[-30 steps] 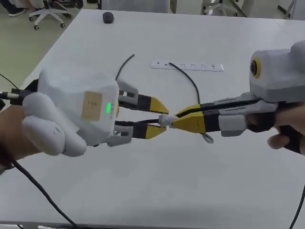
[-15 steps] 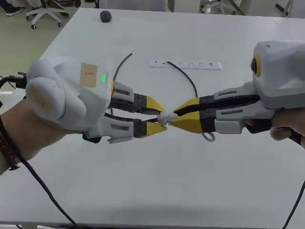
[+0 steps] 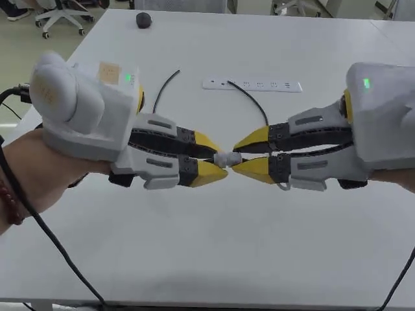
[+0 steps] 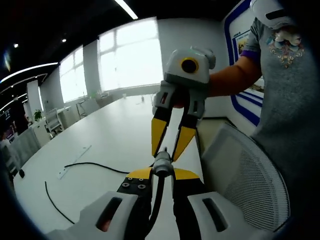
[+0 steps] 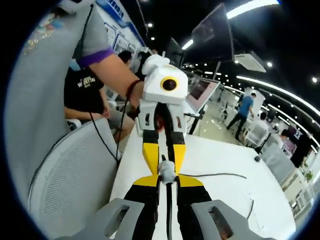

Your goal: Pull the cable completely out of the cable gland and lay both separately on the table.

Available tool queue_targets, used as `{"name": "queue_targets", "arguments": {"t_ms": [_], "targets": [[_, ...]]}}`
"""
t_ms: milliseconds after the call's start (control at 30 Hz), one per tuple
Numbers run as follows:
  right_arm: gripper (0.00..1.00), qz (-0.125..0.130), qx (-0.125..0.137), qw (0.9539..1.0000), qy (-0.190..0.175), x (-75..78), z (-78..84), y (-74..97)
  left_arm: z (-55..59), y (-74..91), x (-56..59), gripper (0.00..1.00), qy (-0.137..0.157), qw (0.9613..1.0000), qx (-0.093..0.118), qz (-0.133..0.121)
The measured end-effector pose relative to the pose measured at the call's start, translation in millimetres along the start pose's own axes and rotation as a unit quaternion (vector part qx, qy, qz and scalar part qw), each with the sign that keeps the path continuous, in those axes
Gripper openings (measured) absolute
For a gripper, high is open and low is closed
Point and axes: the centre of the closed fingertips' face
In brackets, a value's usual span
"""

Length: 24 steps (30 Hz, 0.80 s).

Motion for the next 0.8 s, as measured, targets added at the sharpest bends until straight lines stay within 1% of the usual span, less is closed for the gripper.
{"name": "queue_targets", "arguments": {"t_ms": [33, 133, 167, 267, 300, 367, 400, 433, 467, 500, 533, 567, 633, 667, 700, 733, 800], "targets": [[0.07, 0.000, -0.001, 1.0000, 0.000, 0.1, 0.2, 0.0, -0.1, -0.3, 0.8, 0.15, -0.003, 1.0000, -0.001, 0.000], [0.07, 0.008, -0.007, 0.9998, 0.020, 2.9, 4.1, -0.2, 0.6, -1.9, 1.0, 0.15, -0.009, 1.0000, -0.004, 0.000], [0.07, 0.007, -0.008, 0.9998, 0.019, 2.4, 3.9, -0.3, 1.0, -2.2, 0.9, 0.15, -0.008, 1.0000, -0.004, 0.000], [0.09, 0.016, -0.007, 0.9994, 0.028, 7.8, 5.8, 0.4, 1.1, -3.1, -1.4, 0.15, -0.012, 0.9999, -0.002, -0.010], [0.09, 0.022, -0.006, 0.9993, 0.030, 9.3, 4.9, 1.1, 0.8, -2.8, -3.6, 0.15, -0.013, 0.9998, -0.002, -0.016], [0.07, 0.037, 0.005, 0.9990, 0.023, 12.9, -1.1, 8.3, 1.4, -1.2, -5.4, 0.15, -0.021, 0.9995, -0.006, -0.022], [0.07, 0.049, 0.011, 0.9986, 0.018, 17.3, -3.2, 11.0, 1.0, -0.7, -5.0, 0.15, -0.022, 0.9995, -0.005, -0.022], [0.06, 0.061, 0.009, 0.9981, 0.012, 21.2, -3.1, 15.7, 2.0, 0.2, -4.1, 0.15, -0.027, 0.9993, -0.010, -0.022], [0.04, 0.057, 0.007, 0.9983, 0.007, 21.6, -1.2, 17.6, 2.5, 0.8, -4.0, 0.15, -0.033, 0.9991, -0.013, -0.024], [0.03, 0.064, 0.003, 0.9979, 0.007, 22.4, 0.8, 19.4, 2.7, 1.1, -2.7, 0.15, -0.036, 0.9990, -0.014, -0.023], [0.03, 0.064, -0.003, 0.9979, 0.002, 22.0, 3.4, 19.6, 2.8, 1.3, -2.2, 0.15, -0.035, 0.9990, -0.014, -0.023], [0.03, 0.058, -0.011, 0.9982, -0.006, 18.3, 6.7, 18.9, 3.0, 1.5, -1.7, 0.15, -0.036, 0.9990, -0.014, -0.023], [0.03, 0.061, -0.021, 0.9979, 0.006, 15.8, 9.3, 17.5, 4.2, 1.5, -1.8, 0.15, -0.038, 0.9989, -0.015, -0.024], [0.03, 0.053, -0.023, 0.9983, 0.003, 11.6, 9.2, 15.8, 4.4, 1.5, -1.8, 0.15, -0.038, 0.9989, -0.016, -0.024], [0.04, 0.052, -0.027, 0.9983, 0.002, 9.5, 9.8, 13.9, 4.5, 1.6, -2.3, 0.15, -0.038, 0.9988, -0.015, -0.027], [0.04, 0.055, -0.030, 0.9980, 0.012, 8.5, 10.5, 12.1, 4.5, 1.5, -2.1, 0.15, -0.037, 0.9989, -0.015, -0.026], [0.03, 0.047, -0.045, 0.9979, 0.007, 6.6, 15.5, 8.9, 4.5, 1.4, -2.1, 0.15, -0.041, 0.9986, -0.016, -0.027]]}}
Point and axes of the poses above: the centre of the closed fingertips' face, and the gripper's own axes: y roughly backward along the fingers, x roughly to its right, z roughly out of its underside, and after that the axes turned 9 degrees about -y, right-handed
